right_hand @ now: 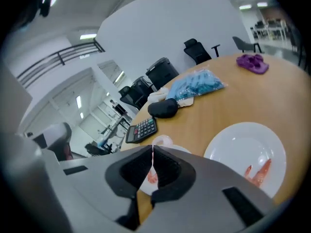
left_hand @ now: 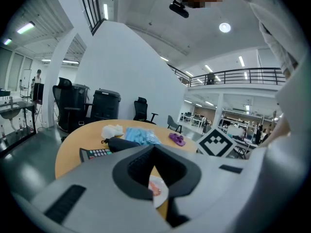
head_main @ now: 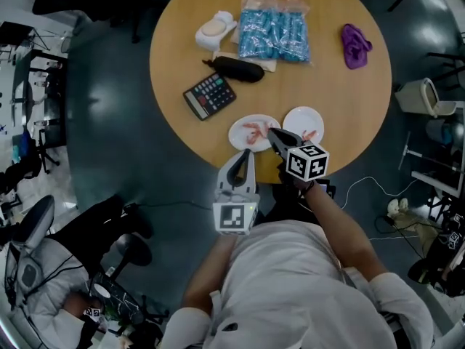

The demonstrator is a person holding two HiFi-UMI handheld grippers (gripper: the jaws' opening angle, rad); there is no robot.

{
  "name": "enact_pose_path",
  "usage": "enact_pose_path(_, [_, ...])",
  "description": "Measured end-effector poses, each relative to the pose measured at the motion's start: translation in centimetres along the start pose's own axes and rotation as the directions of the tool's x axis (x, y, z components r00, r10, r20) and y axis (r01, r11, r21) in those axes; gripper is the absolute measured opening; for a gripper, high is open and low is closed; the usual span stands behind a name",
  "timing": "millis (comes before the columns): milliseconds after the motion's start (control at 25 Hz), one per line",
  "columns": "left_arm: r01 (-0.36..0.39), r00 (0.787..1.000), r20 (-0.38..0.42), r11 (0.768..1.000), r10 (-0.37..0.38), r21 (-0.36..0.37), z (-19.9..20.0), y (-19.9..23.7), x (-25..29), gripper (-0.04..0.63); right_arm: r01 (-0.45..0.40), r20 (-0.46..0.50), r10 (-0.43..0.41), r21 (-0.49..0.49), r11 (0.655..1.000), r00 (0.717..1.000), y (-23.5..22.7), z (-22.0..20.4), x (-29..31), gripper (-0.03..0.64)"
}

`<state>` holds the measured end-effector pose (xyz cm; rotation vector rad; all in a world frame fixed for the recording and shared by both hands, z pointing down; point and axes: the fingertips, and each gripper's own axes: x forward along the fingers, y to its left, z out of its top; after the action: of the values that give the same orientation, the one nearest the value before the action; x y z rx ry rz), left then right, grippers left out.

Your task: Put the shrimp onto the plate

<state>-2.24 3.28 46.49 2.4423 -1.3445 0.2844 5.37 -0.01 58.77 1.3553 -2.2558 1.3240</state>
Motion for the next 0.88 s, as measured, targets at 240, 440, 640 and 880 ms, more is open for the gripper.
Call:
enact_pose_path(240, [0.046, 0.999, -0.021, 0.998, -0.045, 0.041, -0.9, -3.3, 1.0, 0.008, -0.296, 0.053, 0.296, 0.333, 0.895, 0.954, -4.9, 0.5, -2.0, 0.023])
enact_pose_path(440, [0.053, 0.998, -0.042, 0.996, -0.050, 0.071, -0.6, -5.3, 1.8, 0.008, -0.266, 0.035, 0.297, 0.551, 0.791, 0.954, -10.9, -0.6, -3.2, 0.023])
enact_pose_path(640, [0.049, 0.998, -0.050, 0.998, -0.047, 0.040, -1.1, -7.0, 2.3, 0.008, -0.244, -0.001, 0.298, 0.571, 0.784, 0.955, -13.3, -0.6, -3.8, 0.025])
enact_pose_path(880, [0.063, 0.998, -0.035, 0.996, -0.061, 0.057, -1.0, -8.0, 2.6, 0.008, -0.202, 0.012, 0.253, 0.639, 0.742, 0.967, -14.8, -0.5, -4.9, 0.026])
